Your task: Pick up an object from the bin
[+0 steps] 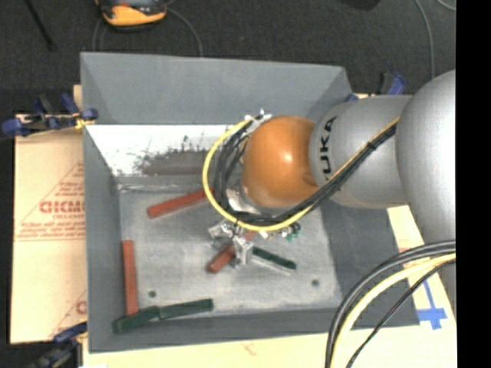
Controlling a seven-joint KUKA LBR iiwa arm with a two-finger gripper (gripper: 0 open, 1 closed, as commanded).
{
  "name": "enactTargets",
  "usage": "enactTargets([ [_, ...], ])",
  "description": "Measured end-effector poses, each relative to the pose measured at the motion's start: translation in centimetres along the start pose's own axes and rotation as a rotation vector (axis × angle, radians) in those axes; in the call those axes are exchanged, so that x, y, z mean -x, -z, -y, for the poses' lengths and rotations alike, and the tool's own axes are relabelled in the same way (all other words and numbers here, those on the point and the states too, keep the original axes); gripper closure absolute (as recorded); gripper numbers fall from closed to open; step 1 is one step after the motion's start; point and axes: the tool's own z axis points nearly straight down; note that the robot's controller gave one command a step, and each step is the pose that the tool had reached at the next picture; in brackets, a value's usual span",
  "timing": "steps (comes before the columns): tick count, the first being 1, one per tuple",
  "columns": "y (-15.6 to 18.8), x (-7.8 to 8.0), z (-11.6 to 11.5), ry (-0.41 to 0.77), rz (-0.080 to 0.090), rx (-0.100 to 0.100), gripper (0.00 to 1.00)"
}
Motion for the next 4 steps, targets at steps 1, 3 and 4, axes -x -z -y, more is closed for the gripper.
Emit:
enactTargets([
  [1,0.0,-0.1,0.0,0.0,-0.001,0.001,1.0],
  [3,1.5,-0.1,0.0,-0.003,-0.005,0.002,1.0],
  [4,2.4,-0.1,0.0,-0.004,-0.004,0.0,1.0],
])
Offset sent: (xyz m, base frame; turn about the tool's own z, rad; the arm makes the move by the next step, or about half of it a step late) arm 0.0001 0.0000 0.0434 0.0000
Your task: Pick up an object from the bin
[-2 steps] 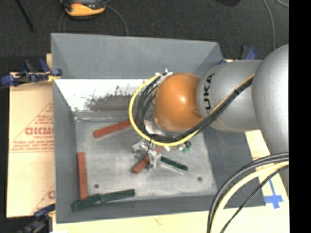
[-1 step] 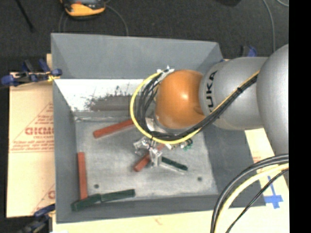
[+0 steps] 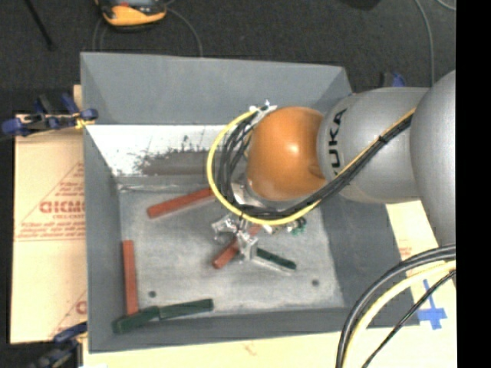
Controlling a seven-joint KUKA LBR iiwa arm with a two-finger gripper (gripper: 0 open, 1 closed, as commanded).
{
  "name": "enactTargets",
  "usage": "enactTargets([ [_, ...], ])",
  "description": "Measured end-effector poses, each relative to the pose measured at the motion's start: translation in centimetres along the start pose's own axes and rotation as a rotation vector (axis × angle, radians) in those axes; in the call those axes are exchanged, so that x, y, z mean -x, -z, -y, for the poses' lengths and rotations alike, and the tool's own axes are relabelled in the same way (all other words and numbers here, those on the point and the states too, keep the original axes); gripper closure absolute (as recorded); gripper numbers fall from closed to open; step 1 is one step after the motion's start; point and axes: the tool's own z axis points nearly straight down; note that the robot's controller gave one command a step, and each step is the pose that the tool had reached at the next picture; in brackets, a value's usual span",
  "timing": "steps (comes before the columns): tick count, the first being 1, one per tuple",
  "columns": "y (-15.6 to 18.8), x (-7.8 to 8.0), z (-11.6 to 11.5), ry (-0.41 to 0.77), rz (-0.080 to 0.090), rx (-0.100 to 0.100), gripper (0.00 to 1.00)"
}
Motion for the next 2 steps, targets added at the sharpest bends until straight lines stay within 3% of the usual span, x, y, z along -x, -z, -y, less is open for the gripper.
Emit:
enactTargets([
  [2,2.5,0.0,0.0,-0.003,-0.001,0.0,1.0],
])
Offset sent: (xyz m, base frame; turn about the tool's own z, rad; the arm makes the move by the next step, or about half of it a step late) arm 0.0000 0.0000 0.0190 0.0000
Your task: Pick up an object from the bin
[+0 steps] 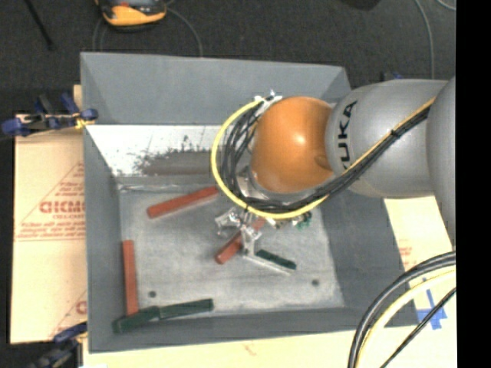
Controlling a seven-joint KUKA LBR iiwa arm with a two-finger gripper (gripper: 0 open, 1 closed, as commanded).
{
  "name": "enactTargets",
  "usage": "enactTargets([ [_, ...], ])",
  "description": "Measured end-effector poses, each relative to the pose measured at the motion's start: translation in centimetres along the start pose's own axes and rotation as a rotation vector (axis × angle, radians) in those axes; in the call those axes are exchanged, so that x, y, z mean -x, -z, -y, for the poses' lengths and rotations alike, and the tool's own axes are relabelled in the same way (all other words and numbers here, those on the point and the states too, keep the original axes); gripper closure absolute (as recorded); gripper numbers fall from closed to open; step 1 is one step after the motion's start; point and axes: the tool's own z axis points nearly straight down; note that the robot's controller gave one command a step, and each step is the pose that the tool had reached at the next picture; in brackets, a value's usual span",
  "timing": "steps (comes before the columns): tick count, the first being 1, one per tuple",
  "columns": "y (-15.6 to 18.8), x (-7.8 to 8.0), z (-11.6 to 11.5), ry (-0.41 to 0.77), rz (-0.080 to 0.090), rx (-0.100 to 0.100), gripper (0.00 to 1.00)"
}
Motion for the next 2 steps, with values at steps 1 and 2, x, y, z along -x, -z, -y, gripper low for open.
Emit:
enactTargets([
  [1,1.03,0.05,0.03,0.001,0.001,-0.001,1.0],
  [2,1.98,0.05,0.04,0.001,0.002,-0.001,1.0],
])
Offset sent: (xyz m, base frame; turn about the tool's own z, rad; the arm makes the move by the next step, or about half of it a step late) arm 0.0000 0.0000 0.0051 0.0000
